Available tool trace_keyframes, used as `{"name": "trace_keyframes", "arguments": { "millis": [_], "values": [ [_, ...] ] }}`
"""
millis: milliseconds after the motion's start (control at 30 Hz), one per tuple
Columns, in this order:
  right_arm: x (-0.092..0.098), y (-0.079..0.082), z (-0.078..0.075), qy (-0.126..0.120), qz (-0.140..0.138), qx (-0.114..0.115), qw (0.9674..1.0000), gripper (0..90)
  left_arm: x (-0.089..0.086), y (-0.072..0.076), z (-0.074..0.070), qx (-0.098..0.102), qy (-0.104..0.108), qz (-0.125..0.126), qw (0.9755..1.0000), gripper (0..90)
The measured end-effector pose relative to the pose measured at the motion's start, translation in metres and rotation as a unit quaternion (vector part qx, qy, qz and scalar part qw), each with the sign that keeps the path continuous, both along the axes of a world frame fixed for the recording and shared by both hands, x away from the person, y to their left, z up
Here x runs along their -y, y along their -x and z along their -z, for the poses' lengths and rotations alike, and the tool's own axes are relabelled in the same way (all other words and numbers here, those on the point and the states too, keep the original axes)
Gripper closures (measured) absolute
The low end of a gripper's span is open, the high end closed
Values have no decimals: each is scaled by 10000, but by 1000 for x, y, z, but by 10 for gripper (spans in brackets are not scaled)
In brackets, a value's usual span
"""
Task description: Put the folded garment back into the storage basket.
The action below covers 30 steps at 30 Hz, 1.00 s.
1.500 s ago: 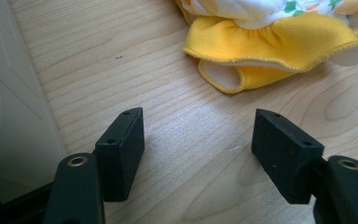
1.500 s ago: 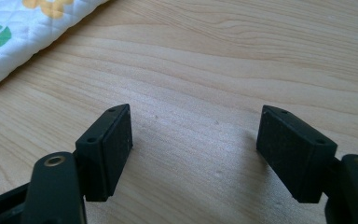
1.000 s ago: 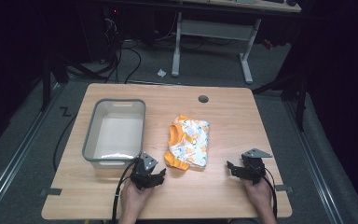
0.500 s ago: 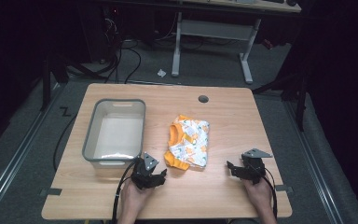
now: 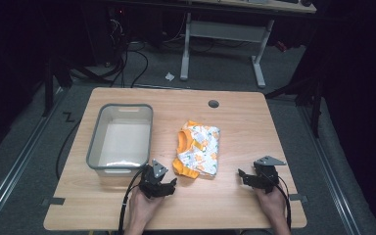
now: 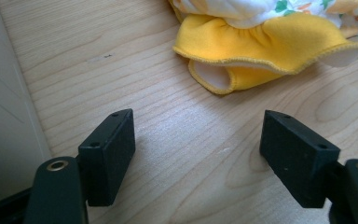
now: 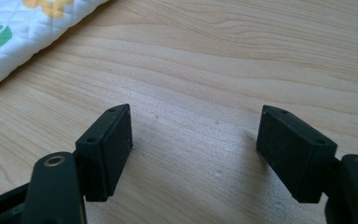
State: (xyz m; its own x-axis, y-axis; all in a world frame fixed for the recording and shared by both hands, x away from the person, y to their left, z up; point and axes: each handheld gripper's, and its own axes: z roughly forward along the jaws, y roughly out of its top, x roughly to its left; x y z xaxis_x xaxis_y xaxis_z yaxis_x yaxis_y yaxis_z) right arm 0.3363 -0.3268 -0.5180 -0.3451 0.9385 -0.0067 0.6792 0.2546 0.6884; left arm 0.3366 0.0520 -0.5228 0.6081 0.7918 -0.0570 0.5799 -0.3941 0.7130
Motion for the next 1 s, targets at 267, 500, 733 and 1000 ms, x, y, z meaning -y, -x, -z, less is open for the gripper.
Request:
{"name": "trace_keyframes", "arguments": {
  "millis": [267,500,733,1000],
  "values": [
    [0,0,0,2,0,0,10000,270,1,2,-8,21,146,84,9999,277],
    [0,0,0,1,1,0,10000,270,6,2,-18,53,248,237,9994,263],
    [0,0,0,1,2,0,10000,270,8,-2,-27,-35,439,255,9987,258],
    [0,0,0,6,-4,0,10000,270,10,-6,-35,-23,502,258,9984,253]
  ]
}}
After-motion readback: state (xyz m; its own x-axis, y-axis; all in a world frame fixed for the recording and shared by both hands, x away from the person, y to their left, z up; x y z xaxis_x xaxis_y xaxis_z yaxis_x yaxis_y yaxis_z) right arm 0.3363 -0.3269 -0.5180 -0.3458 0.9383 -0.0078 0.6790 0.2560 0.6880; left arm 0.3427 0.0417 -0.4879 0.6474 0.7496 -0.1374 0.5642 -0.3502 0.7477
